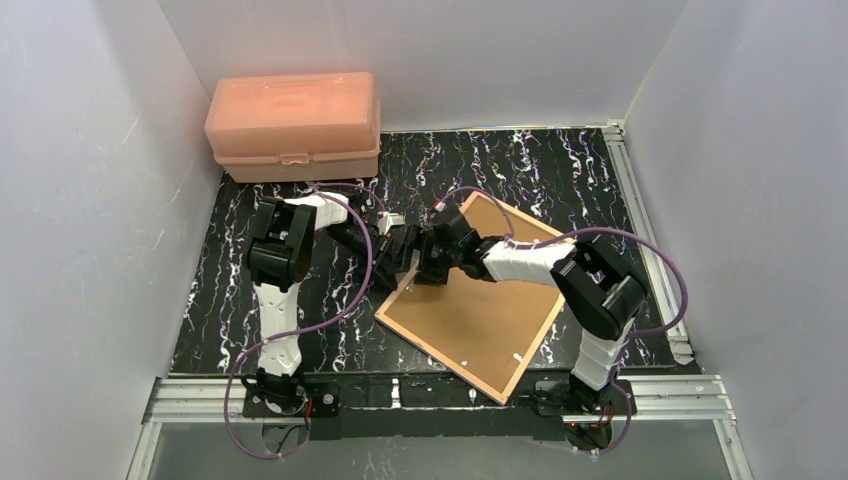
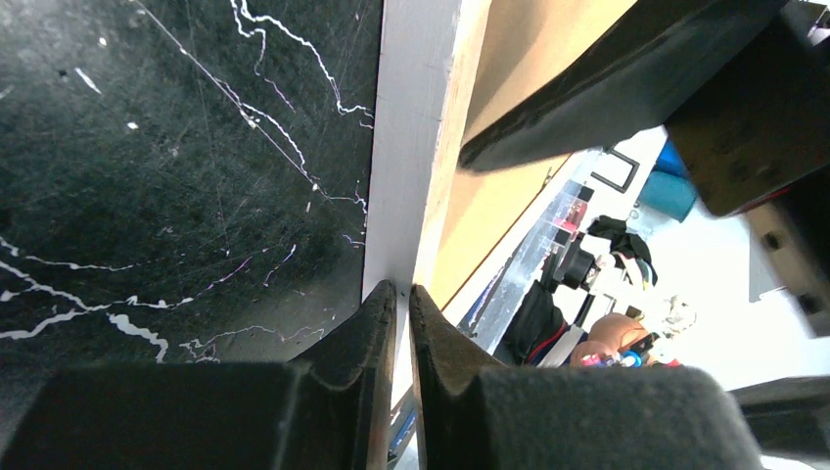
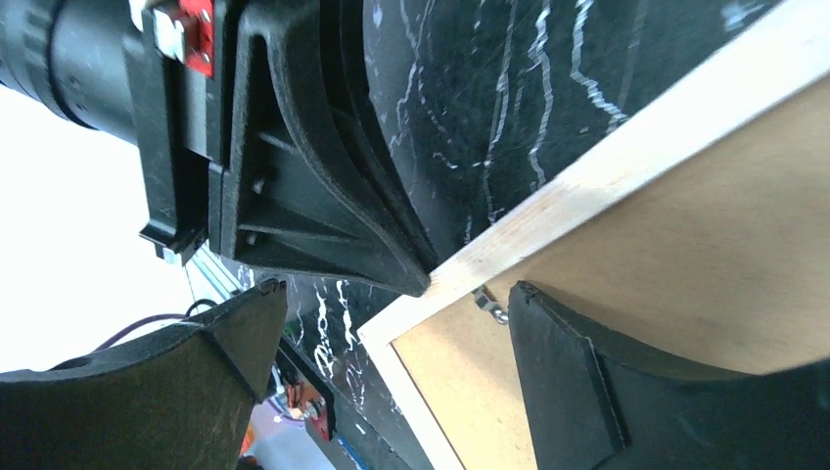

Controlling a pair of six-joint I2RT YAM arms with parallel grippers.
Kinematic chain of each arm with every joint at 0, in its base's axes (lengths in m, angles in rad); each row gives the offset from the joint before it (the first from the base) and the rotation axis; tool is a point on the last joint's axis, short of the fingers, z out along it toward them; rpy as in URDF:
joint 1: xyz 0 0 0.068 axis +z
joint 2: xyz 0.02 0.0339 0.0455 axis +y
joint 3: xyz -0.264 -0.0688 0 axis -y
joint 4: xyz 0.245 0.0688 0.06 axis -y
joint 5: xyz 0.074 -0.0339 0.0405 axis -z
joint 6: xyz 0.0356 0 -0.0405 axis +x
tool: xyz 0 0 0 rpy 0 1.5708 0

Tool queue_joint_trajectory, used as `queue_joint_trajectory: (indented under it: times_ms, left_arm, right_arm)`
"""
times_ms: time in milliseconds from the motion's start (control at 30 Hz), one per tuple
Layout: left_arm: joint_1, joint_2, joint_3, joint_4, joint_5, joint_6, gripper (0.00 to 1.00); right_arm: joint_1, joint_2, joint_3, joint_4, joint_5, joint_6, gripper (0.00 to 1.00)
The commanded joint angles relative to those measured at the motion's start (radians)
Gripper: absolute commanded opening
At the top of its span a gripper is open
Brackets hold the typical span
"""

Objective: Put the photo into the frame
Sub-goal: Install the photo frame at the center of the board.

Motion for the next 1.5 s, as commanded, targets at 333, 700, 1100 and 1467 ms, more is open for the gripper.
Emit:
queue_joint_trajectory:
  times_ms: [333, 700, 1100, 1467]
  left_arm:
    - [-0.005, 0.071, 0.328, -0.004, -0.038, -0.117, 0.22]
    - [-0.055, 0.341, 0.758, 0.004, -0.056, -0.255, 0.3]
    - [-0.087, 0.339, 0.668, 0.048, -0.036, -0.253, 0.29]
    - [-0.089, 0.319, 0.609, 0.056, -0.082, -0.22, 0.27]
  right_arm:
    - [-0.384, -0.122, 0.112, -0.138, 0.047, -0.231, 0.99]
    - [-0.47, 0.075, 0.228, -0.062, 0.016, -0.234, 0.99]
    - [-0.476, 0.202, 0.285, 0.005, -0.046, -0.185, 0.97]
    - [-0.475, 0.176, 0.251, -0.016, -0.029, -0.176, 0.96]
